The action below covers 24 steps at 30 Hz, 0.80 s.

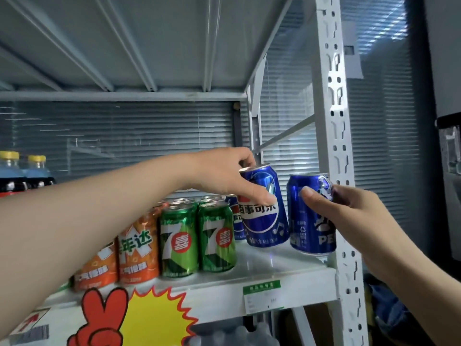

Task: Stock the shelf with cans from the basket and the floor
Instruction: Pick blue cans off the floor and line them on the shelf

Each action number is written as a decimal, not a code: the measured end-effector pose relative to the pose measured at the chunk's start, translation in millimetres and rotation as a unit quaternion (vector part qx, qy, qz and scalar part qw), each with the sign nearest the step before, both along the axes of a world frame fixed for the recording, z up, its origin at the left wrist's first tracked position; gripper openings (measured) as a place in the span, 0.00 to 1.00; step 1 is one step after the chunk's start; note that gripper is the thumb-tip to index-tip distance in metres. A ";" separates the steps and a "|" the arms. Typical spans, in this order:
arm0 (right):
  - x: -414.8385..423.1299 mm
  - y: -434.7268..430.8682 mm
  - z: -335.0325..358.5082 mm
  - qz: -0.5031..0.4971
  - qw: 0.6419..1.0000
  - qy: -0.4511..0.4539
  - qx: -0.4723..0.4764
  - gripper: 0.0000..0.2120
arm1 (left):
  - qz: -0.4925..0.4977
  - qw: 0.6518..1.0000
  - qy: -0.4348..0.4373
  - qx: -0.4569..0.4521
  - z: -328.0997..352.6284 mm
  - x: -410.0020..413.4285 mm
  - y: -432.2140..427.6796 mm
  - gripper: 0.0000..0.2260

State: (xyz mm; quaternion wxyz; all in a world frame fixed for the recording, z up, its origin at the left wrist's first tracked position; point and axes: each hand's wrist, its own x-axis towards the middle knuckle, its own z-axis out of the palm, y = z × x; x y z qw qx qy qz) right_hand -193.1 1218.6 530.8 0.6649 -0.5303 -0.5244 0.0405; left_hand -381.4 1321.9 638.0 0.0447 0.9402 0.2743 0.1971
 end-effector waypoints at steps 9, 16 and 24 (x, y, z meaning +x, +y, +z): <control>0.6 3.4 0.3 -0.033 0.999 -0.019 0.000 0.20 | 0.044 0.991 0.066 0.105 11.6 30.2 22.8 0.31; -4.6 9.4 -7.9 -0.037 0.998 -0.019 -0.052 0.12 | 0.095 0.981 0.112 0.130 2.2 37.3 31.4 0.32; -5.8 38.7 -23.9 -0.063 0.996 0.008 -0.070 0.17 | 0.125 0.963 0.198 0.134 -15.8 39.2 40.4 0.41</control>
